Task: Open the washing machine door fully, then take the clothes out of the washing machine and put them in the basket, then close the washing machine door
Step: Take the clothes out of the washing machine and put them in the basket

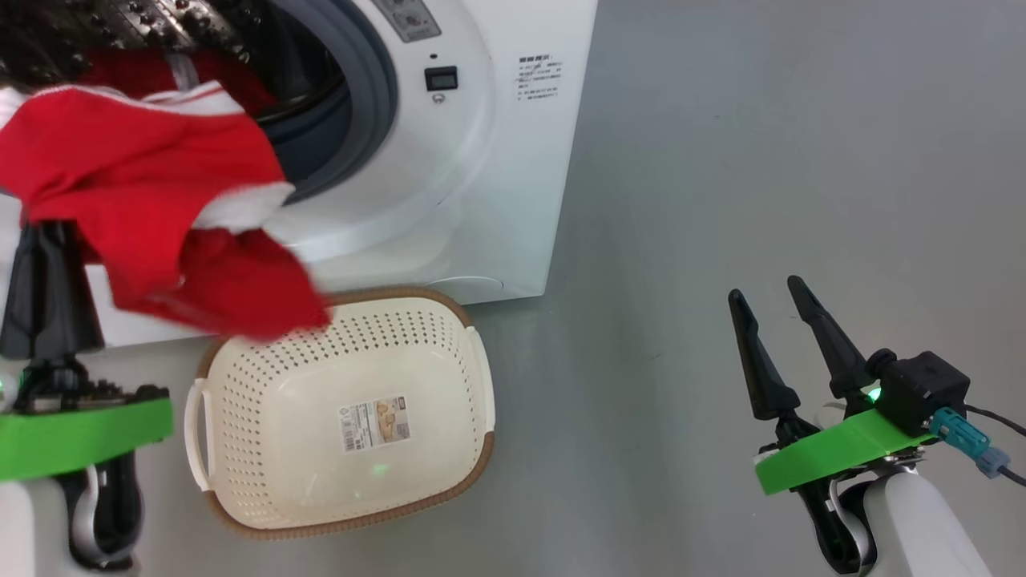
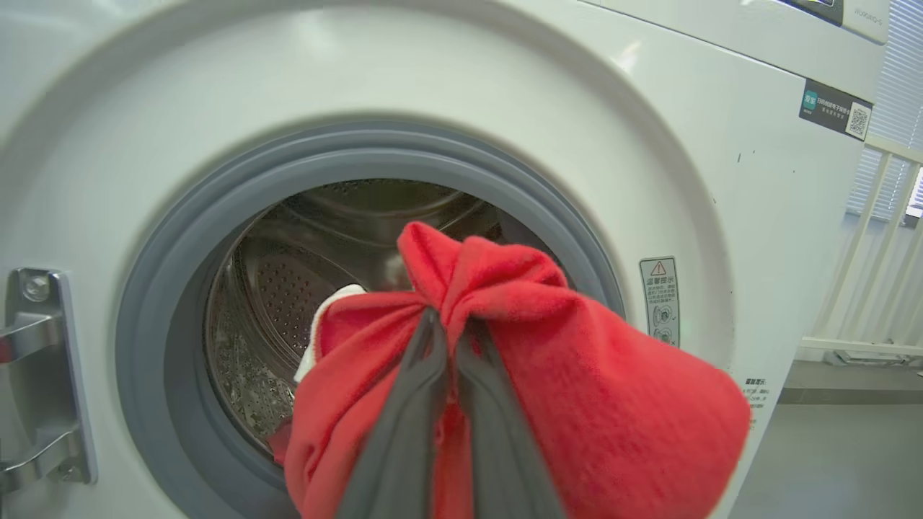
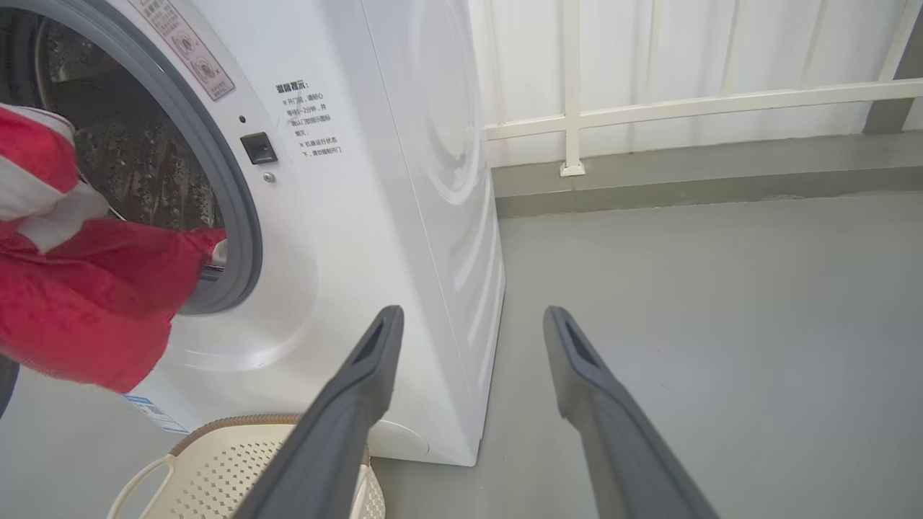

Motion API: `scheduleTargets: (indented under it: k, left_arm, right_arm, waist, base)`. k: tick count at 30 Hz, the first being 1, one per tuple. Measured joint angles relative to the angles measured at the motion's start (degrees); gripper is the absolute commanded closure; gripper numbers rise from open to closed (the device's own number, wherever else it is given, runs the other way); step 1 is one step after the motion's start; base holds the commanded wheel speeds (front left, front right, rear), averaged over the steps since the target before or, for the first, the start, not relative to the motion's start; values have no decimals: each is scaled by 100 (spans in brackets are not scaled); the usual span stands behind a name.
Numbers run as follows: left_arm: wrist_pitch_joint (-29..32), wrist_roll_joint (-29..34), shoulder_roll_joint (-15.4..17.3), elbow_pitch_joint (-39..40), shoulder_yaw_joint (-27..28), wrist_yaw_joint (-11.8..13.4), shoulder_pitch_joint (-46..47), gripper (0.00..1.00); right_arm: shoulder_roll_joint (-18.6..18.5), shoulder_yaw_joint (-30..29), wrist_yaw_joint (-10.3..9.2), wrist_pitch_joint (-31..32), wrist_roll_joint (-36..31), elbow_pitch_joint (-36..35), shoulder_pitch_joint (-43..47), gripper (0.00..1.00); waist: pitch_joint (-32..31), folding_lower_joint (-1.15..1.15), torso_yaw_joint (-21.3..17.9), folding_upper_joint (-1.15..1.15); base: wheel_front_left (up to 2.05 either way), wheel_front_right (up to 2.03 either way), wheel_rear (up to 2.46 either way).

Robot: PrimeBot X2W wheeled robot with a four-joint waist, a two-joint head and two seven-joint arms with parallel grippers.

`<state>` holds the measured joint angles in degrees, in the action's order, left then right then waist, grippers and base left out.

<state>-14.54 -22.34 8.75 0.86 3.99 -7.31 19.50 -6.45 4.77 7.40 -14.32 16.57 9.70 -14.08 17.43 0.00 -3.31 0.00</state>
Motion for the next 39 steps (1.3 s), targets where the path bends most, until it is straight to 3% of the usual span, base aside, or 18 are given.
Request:
scheduleTargets:
  k: [8,16,22,23,24,39]
  left_arm:
    - [-1,64,-171,767,-41,0,-514,100]
    - [0,93,-328,177,-454,0,-769,100]
    - [0,-83,-326,-695,-678,-1,-717,100]
    - [1,-155,-163,-2170,-914,-1,-208,100]
    - [1,-155,-125,-2669,-1016,-1,43,100]
    - [1,-34,201,-4954,-1751,-1,1429,100]
  right_arm:
    - [-23,-31,0,0,-34,-40,-1,0]
    - [-15,5,0,0,-35,-46,-12,0]
    - [-3,11,0,0,-35,-70,-31,0]
    - [86,23,0,0,-37,-120,-243,0]
    - [111,30,0,0,-46,-145,-246,0]
    - [260,147,0,-26,-94,-266,-572,0]
  waist:
    - [120,0,88,0]
    - [251,0,64,0]
    - [443,0,4,0]
    - [790,0,-173,0]
    - [917,0,-238,0]
    - [1703,0,-559,0]
  base:
    - [0,0,0]
    - [0,0,0]
    - [0,0,0]
    - [0,0,0]
    - [0,0,0]
    - [0,0,0]
